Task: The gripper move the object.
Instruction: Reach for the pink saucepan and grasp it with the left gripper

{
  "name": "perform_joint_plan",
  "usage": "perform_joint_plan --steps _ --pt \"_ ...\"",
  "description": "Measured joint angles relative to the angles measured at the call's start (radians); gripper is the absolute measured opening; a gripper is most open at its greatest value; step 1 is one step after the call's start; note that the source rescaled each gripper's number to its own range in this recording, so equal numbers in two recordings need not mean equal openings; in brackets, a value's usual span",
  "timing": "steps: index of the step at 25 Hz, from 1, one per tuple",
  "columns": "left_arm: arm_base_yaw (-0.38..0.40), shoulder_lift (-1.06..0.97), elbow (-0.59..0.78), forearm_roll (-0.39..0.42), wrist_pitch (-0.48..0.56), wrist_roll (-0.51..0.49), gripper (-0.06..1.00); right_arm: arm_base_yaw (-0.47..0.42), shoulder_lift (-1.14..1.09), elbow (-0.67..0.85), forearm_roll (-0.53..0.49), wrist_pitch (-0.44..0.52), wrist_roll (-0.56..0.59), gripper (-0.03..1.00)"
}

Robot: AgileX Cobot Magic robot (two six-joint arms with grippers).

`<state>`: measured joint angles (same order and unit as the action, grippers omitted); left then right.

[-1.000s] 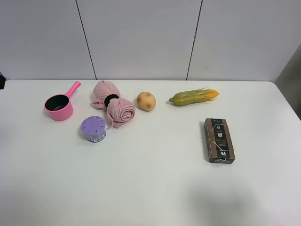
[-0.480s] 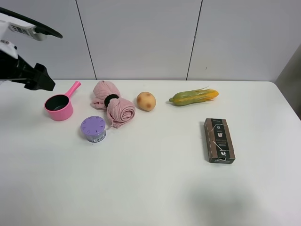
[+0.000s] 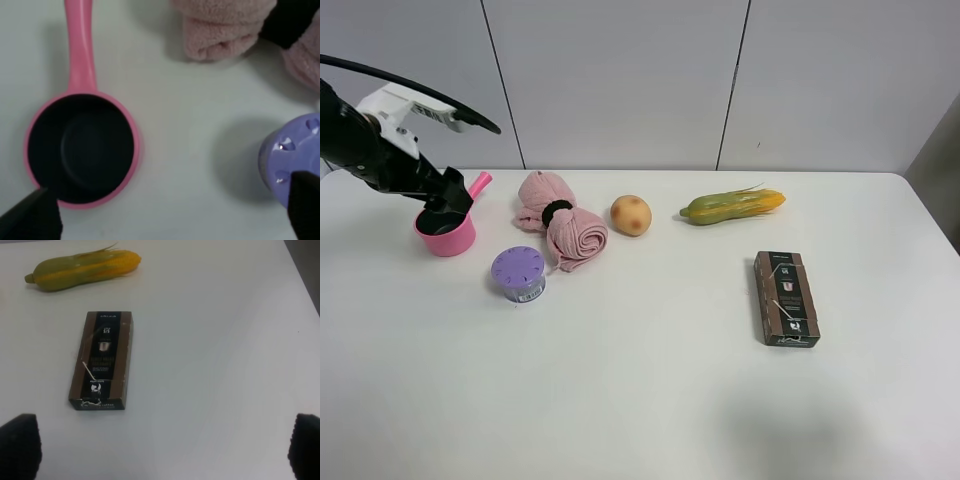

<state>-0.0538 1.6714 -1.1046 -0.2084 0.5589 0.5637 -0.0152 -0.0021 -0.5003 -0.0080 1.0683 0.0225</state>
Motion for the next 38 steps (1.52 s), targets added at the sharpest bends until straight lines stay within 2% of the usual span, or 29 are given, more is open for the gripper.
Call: perform_joint_plan --steps 10,26,38 --pt "-0.004 0.148 0.0 -0.001 -0.088 0.036 0.9 0.0 0.0 0.0 0.0 0.0 0.0 1.0" --pt "-0.004 0.267 0.0 0.0 -0.224 0.036 0.9 0.0 0.0 0.0 0.0 0.0 0.0 1.0" --pt "-0.004 0.345 -0.001 0.0 -0.288 0.041 0.89 0.0 0.0 0.0 0.0 0.0 0.0 1.0"
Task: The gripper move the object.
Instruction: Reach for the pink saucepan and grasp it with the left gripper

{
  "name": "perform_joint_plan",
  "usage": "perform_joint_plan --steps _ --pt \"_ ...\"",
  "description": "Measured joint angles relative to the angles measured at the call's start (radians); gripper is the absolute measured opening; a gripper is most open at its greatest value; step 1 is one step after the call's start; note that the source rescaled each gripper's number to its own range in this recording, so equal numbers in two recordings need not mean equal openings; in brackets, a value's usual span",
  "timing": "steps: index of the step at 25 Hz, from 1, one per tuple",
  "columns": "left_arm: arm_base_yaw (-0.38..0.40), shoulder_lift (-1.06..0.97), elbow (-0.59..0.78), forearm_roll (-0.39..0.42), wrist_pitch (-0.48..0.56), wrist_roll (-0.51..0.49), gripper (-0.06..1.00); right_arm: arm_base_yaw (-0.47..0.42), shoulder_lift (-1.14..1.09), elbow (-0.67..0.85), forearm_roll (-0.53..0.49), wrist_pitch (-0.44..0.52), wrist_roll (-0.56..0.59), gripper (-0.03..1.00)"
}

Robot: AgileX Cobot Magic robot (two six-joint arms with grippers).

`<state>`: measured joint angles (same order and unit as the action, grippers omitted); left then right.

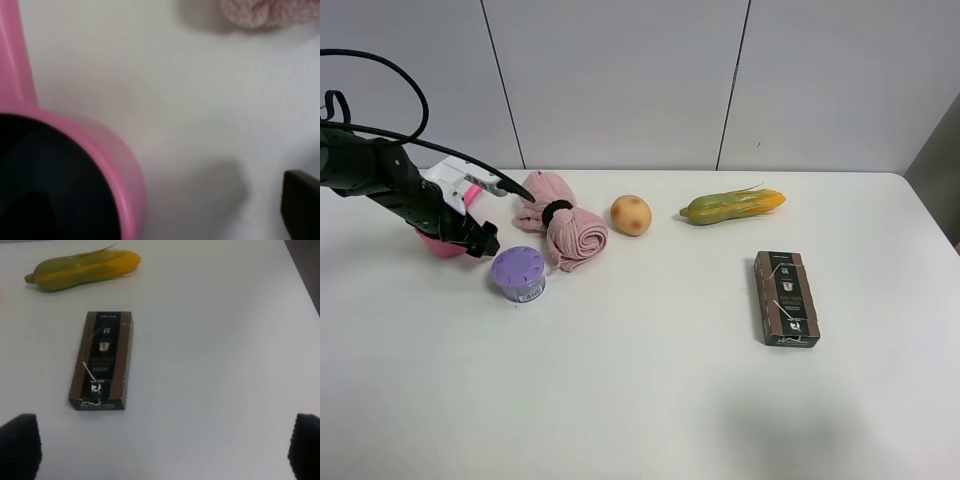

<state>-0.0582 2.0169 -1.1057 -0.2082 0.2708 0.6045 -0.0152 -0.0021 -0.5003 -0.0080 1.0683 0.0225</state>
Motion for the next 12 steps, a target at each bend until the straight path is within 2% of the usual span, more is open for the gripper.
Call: perform_joint_plan --steps 4,7,9,12 --pt "0.0 0.009 0.0 0.0 -0.011 0.0 0.88 0.0 0.0 0.0 0.0 0.0 0.0 1.0" --pt "0.0 0.009 0.0 0.0 -0.012 0.0 0.78 0.0 0.0 0.0 0.0 0.0 0.0 1.0" --pt "0.0 0.009 0.0 0.0 -0.018 0.0 0.62 0.0 0.0 0.0 0.0 0.0 0.0 1.0" --pt "0.0 0.009 0.0 0.0 -0.034 0.003 0.28 0.0 0.0 0.0 0.0 0.0 0.0 1.0"
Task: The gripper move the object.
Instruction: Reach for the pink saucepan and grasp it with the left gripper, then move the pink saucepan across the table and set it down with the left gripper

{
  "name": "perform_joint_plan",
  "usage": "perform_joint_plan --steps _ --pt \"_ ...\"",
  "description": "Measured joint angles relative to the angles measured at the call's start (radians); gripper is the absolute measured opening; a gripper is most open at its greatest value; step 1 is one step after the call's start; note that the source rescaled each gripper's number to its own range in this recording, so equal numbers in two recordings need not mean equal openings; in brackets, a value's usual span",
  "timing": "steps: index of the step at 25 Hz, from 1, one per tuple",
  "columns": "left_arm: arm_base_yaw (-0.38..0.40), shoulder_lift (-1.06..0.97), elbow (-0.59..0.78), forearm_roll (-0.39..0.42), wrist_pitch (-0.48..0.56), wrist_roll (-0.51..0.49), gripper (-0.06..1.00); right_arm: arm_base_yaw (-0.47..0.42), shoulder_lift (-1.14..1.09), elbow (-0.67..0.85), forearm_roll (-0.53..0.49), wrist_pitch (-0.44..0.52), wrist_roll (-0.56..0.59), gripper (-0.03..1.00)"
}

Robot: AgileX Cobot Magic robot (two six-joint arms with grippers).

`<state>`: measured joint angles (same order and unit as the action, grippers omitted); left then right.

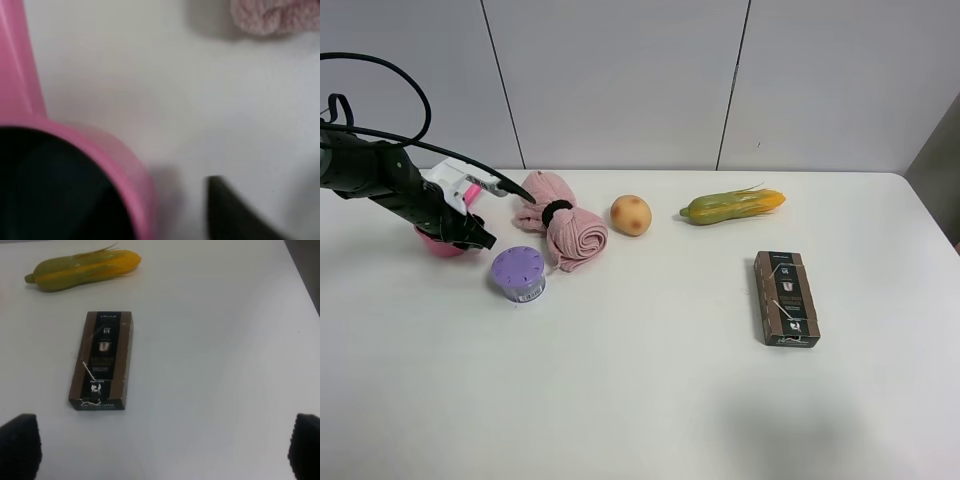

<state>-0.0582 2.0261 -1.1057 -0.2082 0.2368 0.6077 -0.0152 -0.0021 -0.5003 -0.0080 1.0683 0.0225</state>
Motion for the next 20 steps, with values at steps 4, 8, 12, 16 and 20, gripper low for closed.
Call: perform_joint_plan --steps 4,8,12,16,20 --pt "0.0 0.0 0.0 0.0 0.001 0.0 0.01 0.0 0.0 0.0 0.0 0.0 0.0 1.0" --pt "0.0 -0.009 0.0 0.017 0.007 0.0 0.0 0.0 0.0 0.0 0.0 0.0 0.0 1.0" --pt "0.0 -0.086 0.0 0.019 0.026 -0.001 0.0 0.0 0.0 0.0 0.0 0.0 0.0 1.0" --pt "-0.002 -0.222 0.0 0.017 0.098 -0.012 0.0 0.0 0.0 0.0 0.0 0.0 0.0 1.0" --pt "-0.048 -0.352 -0.002 0.012 0.245 -0.034 0.0 0.0 0.0 0.0 0.0 0.0 0.0 1.0"
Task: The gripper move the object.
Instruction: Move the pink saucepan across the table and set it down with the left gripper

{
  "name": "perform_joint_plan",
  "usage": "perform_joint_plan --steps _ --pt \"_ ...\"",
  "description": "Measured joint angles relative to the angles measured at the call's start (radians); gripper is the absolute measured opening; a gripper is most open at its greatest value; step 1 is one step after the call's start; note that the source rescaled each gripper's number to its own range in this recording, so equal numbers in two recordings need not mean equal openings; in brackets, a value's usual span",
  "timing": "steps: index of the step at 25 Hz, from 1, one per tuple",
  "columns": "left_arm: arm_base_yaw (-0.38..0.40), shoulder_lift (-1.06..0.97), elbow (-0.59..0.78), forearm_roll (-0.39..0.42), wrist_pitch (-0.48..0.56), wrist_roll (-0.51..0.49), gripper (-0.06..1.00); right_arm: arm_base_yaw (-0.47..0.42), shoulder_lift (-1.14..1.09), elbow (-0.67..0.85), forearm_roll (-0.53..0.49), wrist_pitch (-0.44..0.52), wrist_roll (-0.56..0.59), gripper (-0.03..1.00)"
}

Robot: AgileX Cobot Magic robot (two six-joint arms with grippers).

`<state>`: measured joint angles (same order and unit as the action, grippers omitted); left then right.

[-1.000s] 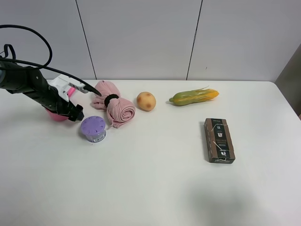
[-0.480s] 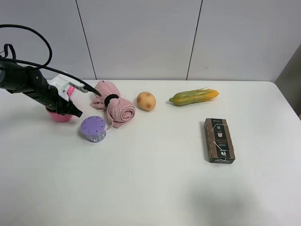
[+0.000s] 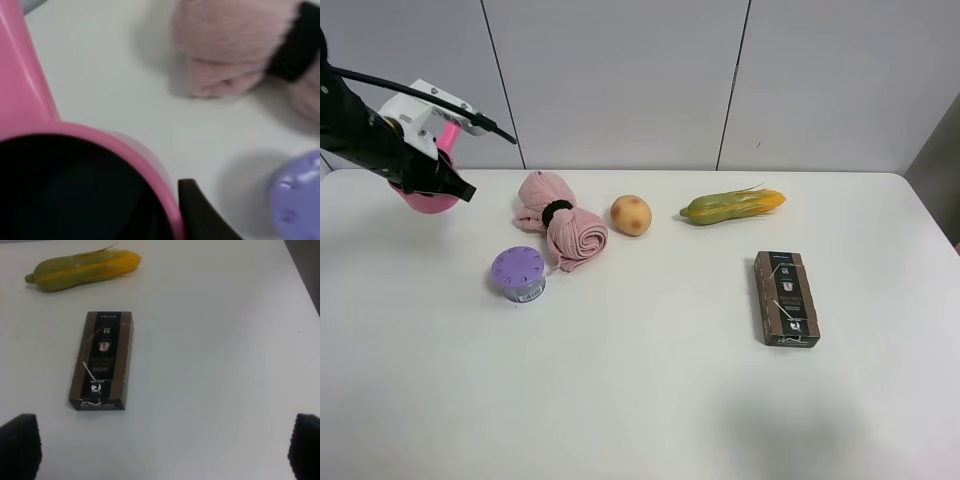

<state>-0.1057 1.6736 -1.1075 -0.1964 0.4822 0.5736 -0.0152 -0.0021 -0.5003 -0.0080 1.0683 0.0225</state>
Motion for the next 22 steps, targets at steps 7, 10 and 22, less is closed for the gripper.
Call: perform_joint_plan --steps 7,10,22 --pt "-0.212 -0.13 0.0 -0.02 0.15 -0.014 0.0 0.0 0.0 0.0 0.0 0.0 0.0 1.0" --pt "-0.322 -0.136 0.0 -0.052 0.168 -0.031 0.0 0.0 0.0 0.0 0.0 0.0 0.0 1.0" --pt "-0.646 -0.093 0.0 -0.063 0.089 -0.018 0.0 0.0 0.0 0.0 0.0 0.0 0.0 1.0"
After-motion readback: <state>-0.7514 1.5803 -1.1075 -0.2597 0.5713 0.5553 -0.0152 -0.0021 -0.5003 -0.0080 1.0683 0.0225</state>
